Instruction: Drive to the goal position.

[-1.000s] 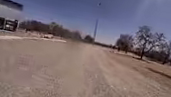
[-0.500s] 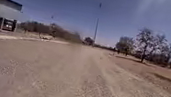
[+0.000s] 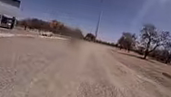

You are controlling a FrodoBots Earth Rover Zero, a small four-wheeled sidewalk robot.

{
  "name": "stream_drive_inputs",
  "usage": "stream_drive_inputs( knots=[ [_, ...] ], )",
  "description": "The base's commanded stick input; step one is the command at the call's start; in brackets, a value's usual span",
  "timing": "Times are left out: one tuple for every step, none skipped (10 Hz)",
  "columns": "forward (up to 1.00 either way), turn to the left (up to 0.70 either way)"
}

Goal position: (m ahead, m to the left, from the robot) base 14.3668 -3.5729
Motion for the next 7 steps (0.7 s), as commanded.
stream_drive_inputs(
  knots=[
    [1.0,-0.27],
    [1.0,-0.25],
    [1.0,-0.13],
    [1.0,0.0],
    [1.0,0.0],
    [1.0,0.0],
    [1.0,0.0]
  ],
)
